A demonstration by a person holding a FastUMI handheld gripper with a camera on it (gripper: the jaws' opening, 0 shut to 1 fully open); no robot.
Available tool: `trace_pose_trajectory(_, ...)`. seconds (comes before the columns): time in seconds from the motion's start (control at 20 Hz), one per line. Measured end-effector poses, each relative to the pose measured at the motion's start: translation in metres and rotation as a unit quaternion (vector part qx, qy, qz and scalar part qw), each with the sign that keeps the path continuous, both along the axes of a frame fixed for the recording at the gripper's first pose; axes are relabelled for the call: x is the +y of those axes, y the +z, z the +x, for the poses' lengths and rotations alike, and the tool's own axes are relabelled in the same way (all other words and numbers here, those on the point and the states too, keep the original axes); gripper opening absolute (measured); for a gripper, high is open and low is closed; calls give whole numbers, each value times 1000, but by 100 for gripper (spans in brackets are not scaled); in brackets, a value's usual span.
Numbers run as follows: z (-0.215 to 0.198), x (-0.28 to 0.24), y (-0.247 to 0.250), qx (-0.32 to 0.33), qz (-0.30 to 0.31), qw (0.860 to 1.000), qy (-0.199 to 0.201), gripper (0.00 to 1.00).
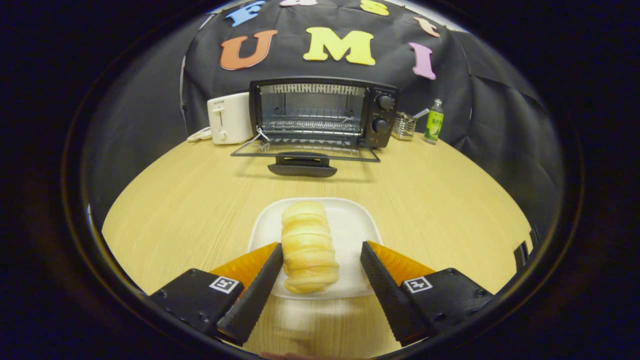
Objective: Open the toaster oven, put the food inside, and close the toaster oven door.
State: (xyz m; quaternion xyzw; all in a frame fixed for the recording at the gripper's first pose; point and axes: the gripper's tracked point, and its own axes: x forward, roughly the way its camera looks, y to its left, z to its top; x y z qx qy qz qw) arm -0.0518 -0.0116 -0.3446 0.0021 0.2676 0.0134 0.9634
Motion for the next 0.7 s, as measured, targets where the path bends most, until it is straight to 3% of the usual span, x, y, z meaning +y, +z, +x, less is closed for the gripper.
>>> trace_pose_trajectory(0.1,-1,0,-1,4,4,1000,4,100)
trace_pose_trajectory(0.4,-1,-8,1,-13,24,999,-18,70)
trace_pose_trajectory(0.7,3,-1,21,-38,102,994,-7,63)
